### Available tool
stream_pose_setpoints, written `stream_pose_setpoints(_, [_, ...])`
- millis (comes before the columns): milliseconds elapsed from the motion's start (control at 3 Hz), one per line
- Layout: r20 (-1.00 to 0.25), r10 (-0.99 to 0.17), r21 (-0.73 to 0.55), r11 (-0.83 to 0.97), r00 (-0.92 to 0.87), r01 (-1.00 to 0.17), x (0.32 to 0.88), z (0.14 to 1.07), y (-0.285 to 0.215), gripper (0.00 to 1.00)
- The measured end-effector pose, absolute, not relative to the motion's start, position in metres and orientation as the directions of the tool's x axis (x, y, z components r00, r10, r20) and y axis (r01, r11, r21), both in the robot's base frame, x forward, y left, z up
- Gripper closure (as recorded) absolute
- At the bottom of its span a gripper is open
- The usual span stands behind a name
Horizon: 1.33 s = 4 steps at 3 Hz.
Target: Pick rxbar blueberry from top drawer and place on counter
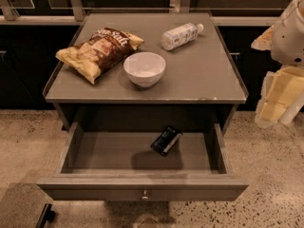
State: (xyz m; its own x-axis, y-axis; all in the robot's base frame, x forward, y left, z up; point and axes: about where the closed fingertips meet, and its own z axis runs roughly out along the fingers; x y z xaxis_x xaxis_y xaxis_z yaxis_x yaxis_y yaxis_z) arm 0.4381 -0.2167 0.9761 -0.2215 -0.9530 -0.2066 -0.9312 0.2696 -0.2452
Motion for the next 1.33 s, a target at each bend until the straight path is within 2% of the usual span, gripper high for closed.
stream_pose_setpoints(333, [-0.207,-0.953,-0.245,0.27,-0.221,-0.931,0.438,0.976,-0.217,0.0])
stream_pose_setpoints(667, [-0.213,-0.959,-0.306,0.249,-0.189,-0.919,0.431,0.973,-0.21,0.0])
stream_pose_setpoints(1000, [-0.298,-0.938,-0.274,0.263,-0.178,-0.925,0.416,0.911,-0.205,0.0])
stream_pose_setpoints(1333, [-0.468,-0.86,-0.171,0.314,-0.203,-0.934,0.436,0.829,-0.185,0.0])
